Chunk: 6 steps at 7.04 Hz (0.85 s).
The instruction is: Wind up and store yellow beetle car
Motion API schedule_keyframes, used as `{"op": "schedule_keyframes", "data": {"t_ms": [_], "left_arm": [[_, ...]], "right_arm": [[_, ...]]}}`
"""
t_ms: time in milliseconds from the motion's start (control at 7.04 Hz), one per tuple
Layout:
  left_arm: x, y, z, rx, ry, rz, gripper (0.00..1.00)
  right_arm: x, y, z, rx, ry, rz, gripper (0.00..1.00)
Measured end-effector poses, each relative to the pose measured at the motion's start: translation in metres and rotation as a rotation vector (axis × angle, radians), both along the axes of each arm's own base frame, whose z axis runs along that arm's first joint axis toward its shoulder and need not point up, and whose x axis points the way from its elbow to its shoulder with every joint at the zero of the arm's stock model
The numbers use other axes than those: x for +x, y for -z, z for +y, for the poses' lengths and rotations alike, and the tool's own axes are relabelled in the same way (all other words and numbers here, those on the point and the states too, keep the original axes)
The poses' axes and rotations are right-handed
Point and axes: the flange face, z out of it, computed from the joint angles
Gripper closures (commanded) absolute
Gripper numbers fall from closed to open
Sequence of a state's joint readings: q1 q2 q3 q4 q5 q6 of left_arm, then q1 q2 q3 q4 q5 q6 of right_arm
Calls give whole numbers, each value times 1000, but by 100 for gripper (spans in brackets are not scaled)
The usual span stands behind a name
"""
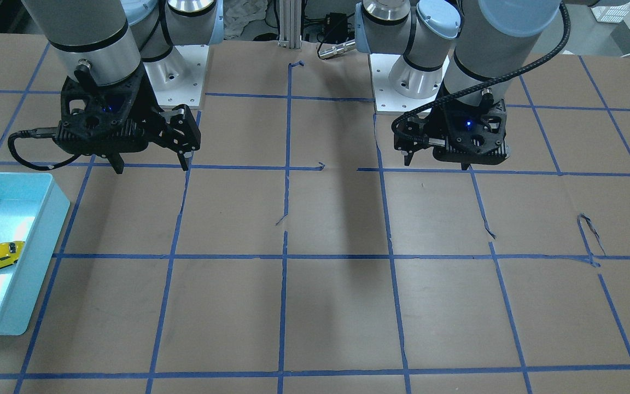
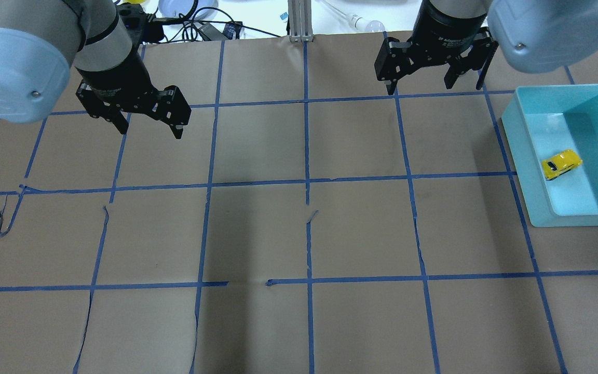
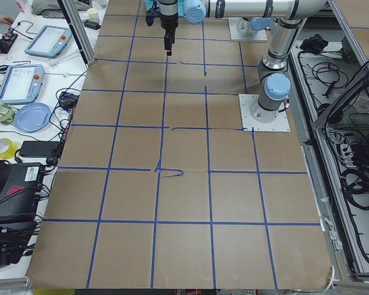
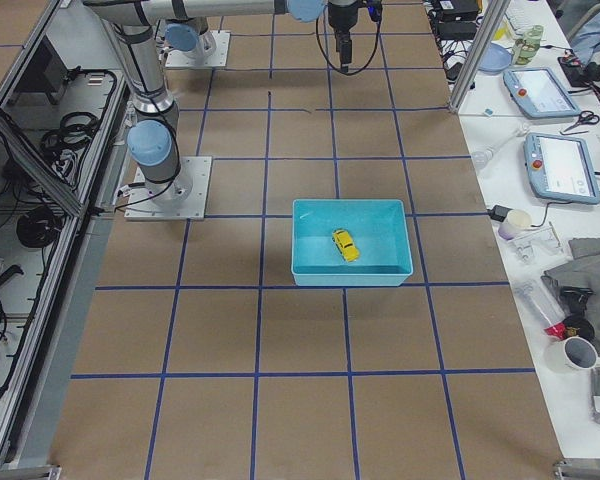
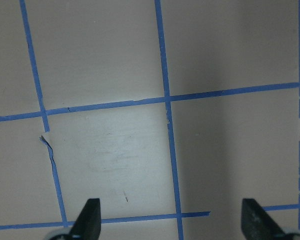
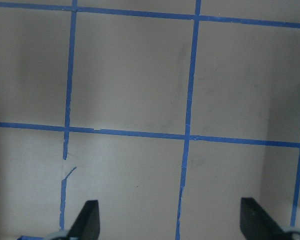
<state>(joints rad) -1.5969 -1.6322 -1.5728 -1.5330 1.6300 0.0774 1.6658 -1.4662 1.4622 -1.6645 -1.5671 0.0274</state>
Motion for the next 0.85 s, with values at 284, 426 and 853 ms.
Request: {"op": "schedule_keyframes", "data": {"t_ms": [284,426,853], "left_arm": [[0,0,0,-1,-1,2,0],[1,-2,-1,-5,-1,8,0],[1,-19,7,-23,-6,50,0]], "right_arm": [[0,1,0,0,7,1,0],[0,2,0,1,7,0,0],[0,1,0,-3,7,2,0]]}}
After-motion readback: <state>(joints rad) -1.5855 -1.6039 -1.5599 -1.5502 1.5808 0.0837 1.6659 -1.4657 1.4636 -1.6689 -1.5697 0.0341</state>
